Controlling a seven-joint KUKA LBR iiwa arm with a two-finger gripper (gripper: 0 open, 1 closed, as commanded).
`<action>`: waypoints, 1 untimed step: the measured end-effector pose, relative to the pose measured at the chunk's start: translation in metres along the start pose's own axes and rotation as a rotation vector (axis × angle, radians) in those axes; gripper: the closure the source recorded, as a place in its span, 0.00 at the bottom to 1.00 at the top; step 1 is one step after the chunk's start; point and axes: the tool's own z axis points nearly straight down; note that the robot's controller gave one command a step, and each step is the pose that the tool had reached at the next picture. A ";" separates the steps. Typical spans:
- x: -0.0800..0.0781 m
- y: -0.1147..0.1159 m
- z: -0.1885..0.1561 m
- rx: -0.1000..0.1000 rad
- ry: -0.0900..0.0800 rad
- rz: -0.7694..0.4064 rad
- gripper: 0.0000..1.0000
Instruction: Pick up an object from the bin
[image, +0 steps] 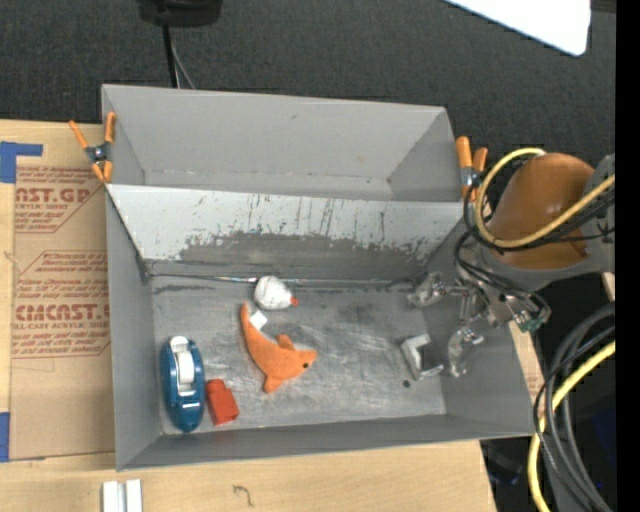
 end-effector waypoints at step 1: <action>0.004 -0.002 0.024 -0.005 0.007 -0.154 0.00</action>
Offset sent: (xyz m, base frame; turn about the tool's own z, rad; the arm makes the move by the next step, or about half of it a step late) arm -0.0093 0.0087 -0.0466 -0.4288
